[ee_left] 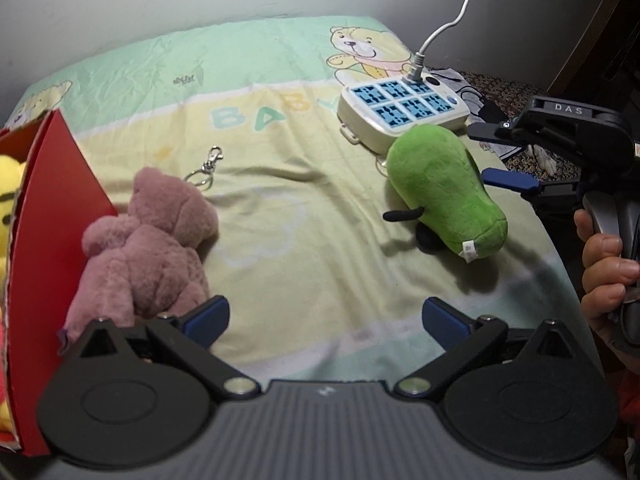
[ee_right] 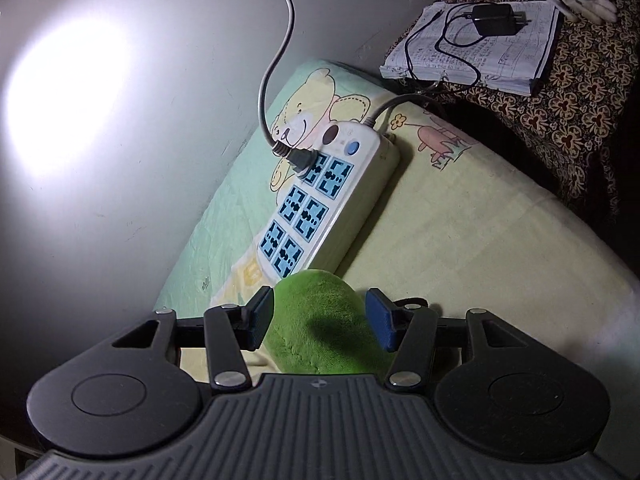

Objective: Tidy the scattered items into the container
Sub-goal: 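Move the right gripper to the green pickle-shaped plush on the bed, then grasp the green plush by its body with the right gripper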

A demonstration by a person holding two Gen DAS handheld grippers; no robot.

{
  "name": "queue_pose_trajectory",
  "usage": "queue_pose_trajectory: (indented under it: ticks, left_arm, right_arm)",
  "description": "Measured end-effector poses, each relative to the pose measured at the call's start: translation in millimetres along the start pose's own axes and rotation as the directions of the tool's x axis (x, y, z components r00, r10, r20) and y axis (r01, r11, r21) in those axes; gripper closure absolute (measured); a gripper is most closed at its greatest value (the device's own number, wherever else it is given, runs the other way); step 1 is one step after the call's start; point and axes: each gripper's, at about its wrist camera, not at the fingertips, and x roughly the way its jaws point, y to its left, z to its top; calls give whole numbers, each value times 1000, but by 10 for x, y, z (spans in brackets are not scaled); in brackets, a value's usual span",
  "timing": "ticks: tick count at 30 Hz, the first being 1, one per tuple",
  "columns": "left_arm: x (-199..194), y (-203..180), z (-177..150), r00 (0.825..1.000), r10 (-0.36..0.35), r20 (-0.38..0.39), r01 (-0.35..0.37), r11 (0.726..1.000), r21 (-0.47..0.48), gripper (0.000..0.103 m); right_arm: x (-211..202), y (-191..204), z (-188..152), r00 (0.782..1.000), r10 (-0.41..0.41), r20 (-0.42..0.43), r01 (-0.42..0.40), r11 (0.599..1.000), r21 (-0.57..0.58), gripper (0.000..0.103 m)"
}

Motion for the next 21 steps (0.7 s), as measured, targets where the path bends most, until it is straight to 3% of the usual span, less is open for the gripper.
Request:
queue_pose_trajectory:
  ticks: [5,9,14,16,18,21]
  left_arm:
    - [16,22,62,1000,-5,18,6,1000,-17,1]
    - [38,22,131,999,-30,35,31,999,-30,1]
    - [129,49,160,1000,-13,21,14,999,-36,1]
    - [167,95,160,1000,-15,8,15,998,-53,1]
    - [189,134,167,1000,-24,2,24,997,-71,1]
    - [220,142,182,999,-48,-2,48,996,-82,1]
  right_arm:
    - [9,173,-93,996,61,-58,-65,995,-71,48]
    - [43,379,-207,977,161,-139,-174,981,-89,47]
    - [253,611,-395,909,281,-308,-309,950,-46,42]
    - [253,696,-418,893,317,-320,-356,932,-68,41]
    - [174,742,-364,898,346,-270,-385,917,-107,41]
    - [88,673,-170,935,321,-150,-342,929,-144,41]
